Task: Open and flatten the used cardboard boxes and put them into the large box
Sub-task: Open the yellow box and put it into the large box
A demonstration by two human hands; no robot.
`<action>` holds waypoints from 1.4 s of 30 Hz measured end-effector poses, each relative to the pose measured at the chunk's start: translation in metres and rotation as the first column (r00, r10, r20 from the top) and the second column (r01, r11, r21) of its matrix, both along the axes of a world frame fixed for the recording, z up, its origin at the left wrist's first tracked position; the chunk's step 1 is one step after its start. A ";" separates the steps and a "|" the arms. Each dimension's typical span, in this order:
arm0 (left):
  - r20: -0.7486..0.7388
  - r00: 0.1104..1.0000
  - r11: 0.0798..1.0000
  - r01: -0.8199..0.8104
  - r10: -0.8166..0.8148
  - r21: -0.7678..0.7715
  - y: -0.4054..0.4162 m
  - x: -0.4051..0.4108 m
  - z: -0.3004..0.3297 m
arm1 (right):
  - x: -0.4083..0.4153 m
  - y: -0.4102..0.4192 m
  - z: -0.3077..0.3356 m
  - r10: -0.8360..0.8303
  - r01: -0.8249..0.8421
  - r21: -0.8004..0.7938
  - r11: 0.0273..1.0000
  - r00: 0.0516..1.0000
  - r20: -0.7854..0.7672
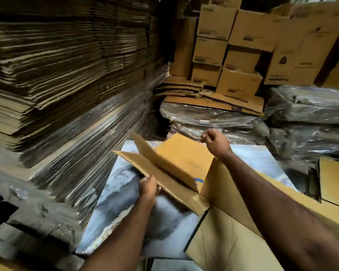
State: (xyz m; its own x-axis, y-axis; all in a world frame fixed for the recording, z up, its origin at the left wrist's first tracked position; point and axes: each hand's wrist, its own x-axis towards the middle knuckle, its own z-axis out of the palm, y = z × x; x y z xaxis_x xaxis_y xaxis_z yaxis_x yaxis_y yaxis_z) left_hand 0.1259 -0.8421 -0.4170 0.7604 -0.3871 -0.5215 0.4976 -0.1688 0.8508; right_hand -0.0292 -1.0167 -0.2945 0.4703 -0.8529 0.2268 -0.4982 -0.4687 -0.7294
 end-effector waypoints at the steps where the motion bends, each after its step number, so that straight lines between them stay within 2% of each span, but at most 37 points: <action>1: 0.002 1.000 0.999 -0.029 0.029 0.014 -0.002 -0.005 -0.001 | -0.005 0.000 0.002 0.033 -0.033 -0.022 0.999 0.999 -0.026; 6: -0.072 0.992 0.995 -0.100 0.099 -0.021 -0.013 -0.042 0.014 | -0.036 0.012 -0.016 0.284 -0.261 0.124 0.957 0.932 -0.227; 11: -0.245 0.964 0.987 -0.127 0.099 -0.098 -0.032 -0.090 0.014 | -0.071 0.015 -0.053 0.346 -0.281 0.231 0.931 0.883 -0.319; 15: -0.313 0.937 0.962 -0.215 0.156 -0.166 -0.040 -0.127 0.022 | -0.094 0.010 -0.076 0.439 -0.356 0.262 0.897 0.791 -0.426; 17: -0.315 0.929 0.954 -0.252 0.193 -0.160 -0.039 -0.137 0.021 | -0.099 0.014 -0.078 0.543 -0.448 0.307 0.839 0.720 -0.432; 18: -0.319 0.926 0.953 -0.260 0.200 -0.158 -0.038 -0.140 0.018 | -0.099 0.018 -0.077 0.588 -0.488 0.328 0.809 0.653 -0.478; 20: -0.348 0.919 0.950 -0.257 0.183 -0.178 -0.036 -0.146 0.015 | -0.098 0.024 -0.080 0.605 -0.539 0.317 0.780 0.521 -0.603; 21: -0.374 0.915 0.950 -0.240 0.153 -0.199 -0.033 -0.149 0.016 | -0.096 0.025 -0.084 0.583 -0.553 0.285 0.783 0.493 -0.646; 23: -0.419 0.906 0.951 -0.181 0.062 -0.251 -0.026 -0.152 0.017 | -0.096 0.024 -0.091 0.529 -0.565 0.204 0.800 0.502 -0.684; 26: -0.369 0.926 0.955 -0.038 -0.076 -0.293 -0.009 -0.147 0.011 | -0.102 0.022 -0.100 0.483 -0.568 0.152 0.809 0.494 -0.723; 28: -0.348 0.936 0.948 -0.070 -0.045 -0.311 0.007 -0.133 0.007 | -0.110 0.024 -0.101 0.478 -0.563 0.149 0.813 0.498 -0.724; 30: -0.412 0.908 0.902 -0.237 0.073 -0.362 0.024 -0.103 0.004 | -0.119 0.027 -0.105 0.463 -0.555 0.130 0.822 0.516 -0.720; 32: -0.436 0.892 0.875 -0.299 0.115 -0.381 0.041 -0.067 0.002 | -0.127 0.030 -0.105 0.452 -0.566 0.097 0.818 0.529 -0.719; 36: -0.406 0.914 0.931 -0.152 0.005 -0.331 0.054 -0.019 0.007 | -0.122 0.032 -0.093 0.443 -0.569 0.090 0.817 0.521 -0.730; 39: -0.380 0.925 0.942 -0.125 -0.002 -0.310 0.058 0.003 0.016 | -0.102 0.042 -0.080 0.430 -0.582 0.073 0.810 0.506 -0.748; 42: -0.307 0.951 0.974 -0.035 -0.037 -0.223 0.068 0.031 0.022 | -0.086 0.058 -0.082 0.392 -0.590 0.038 0.806 0.486 -0.781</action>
